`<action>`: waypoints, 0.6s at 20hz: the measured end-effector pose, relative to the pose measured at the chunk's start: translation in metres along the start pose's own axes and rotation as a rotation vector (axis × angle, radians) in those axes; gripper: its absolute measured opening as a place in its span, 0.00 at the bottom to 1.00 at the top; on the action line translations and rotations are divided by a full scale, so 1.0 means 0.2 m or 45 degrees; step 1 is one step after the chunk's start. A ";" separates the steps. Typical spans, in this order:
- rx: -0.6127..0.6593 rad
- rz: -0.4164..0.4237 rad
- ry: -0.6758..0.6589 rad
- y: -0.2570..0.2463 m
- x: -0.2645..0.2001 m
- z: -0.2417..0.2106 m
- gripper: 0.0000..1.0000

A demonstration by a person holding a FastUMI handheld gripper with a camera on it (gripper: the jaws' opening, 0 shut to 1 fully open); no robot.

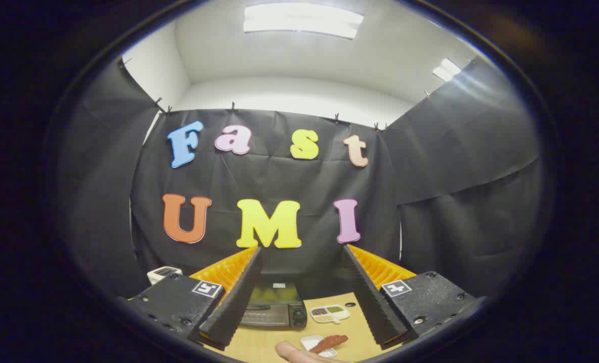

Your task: Open the toaster oven, put the food inside, and close the toaster oven door.

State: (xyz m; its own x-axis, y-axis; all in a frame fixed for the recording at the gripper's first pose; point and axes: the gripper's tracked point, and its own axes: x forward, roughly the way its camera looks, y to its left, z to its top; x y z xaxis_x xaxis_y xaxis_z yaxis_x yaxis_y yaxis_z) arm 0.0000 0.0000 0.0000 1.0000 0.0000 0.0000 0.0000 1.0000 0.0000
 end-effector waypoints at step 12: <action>-0.005 0.031 0.021 -0.07 -0.01 0.01 1.00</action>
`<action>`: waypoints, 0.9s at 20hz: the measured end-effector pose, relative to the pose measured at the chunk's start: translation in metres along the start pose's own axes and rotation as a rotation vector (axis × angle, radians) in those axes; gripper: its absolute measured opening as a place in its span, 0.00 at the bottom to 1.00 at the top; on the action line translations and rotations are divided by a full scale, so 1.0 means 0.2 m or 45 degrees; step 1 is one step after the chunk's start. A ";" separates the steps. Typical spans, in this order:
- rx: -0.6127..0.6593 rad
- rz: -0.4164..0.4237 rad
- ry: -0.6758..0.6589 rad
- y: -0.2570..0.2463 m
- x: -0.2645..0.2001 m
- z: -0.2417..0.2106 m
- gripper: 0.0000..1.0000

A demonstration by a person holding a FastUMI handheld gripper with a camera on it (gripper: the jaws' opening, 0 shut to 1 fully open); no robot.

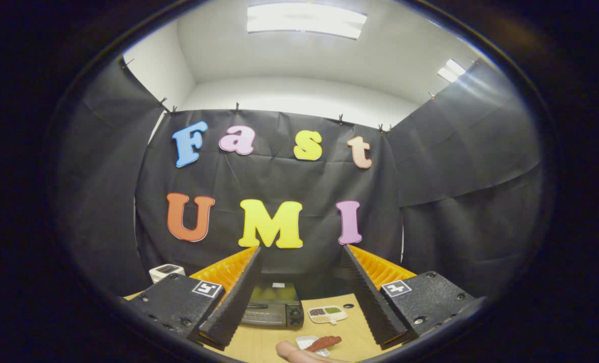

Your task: Open the toaster oven, put the food inside, and close the toaster oven door.

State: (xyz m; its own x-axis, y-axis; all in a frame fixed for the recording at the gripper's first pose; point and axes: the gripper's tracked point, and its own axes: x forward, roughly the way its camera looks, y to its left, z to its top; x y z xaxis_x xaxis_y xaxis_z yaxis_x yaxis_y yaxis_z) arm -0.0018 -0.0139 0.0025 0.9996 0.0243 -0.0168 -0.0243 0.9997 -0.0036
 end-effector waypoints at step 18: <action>0.028 0.158 0.283 0.52 0.67 -0.71 1.00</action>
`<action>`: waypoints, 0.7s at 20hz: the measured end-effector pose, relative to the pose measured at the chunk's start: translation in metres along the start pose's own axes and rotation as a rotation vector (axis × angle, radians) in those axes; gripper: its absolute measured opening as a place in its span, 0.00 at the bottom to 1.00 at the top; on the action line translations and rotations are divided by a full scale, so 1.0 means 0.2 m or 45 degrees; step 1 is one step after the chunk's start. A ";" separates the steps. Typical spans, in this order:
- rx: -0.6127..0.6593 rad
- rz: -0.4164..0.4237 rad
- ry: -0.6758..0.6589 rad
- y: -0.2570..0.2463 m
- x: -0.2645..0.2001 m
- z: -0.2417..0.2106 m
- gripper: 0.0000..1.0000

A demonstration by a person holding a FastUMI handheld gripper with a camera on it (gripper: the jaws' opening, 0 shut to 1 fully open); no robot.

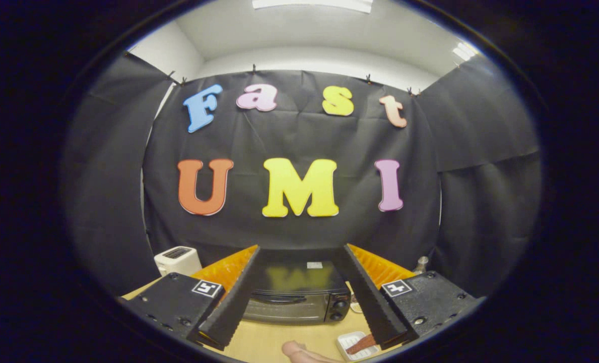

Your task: Open the toaster oven, put the food inside, and close the toaster oven door.

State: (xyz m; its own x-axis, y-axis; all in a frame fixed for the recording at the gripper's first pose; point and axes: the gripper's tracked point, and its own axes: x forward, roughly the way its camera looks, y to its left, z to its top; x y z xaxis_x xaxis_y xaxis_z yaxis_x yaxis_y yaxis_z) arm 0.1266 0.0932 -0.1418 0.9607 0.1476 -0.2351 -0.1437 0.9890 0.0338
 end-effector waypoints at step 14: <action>-0.031 0.085 0.539 0.16 0.65 -0.81 1.00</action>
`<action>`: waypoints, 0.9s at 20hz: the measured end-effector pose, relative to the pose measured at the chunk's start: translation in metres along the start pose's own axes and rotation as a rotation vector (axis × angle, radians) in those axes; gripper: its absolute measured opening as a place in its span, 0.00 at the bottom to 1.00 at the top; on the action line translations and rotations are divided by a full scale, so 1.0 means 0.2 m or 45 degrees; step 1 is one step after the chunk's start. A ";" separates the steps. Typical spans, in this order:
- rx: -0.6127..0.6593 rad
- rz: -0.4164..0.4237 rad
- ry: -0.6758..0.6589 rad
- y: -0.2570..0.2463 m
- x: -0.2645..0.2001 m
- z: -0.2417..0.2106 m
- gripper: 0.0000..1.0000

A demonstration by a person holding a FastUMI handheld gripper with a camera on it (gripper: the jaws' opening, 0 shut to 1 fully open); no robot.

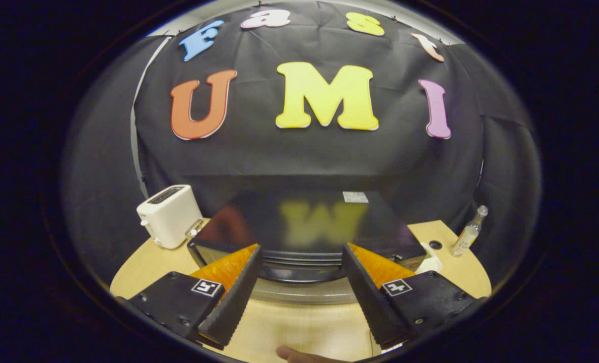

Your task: Open the toaster oven, put the food inside, and close the toaster oven door.

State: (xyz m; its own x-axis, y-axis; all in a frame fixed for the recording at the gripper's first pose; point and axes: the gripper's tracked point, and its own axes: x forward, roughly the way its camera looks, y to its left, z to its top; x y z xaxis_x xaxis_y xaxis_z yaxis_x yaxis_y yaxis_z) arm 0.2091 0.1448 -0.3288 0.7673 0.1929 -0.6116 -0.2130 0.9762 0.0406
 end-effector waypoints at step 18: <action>-0.012 0.012 0.005 0.01 -0.05 -0.11 1.00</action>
State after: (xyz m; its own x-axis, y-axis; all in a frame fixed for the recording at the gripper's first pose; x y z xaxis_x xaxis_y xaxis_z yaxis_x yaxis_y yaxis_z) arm 0.1882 0.1420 -0.3394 0.7630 0.2017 -0.6141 -0.2259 0.9734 0.0390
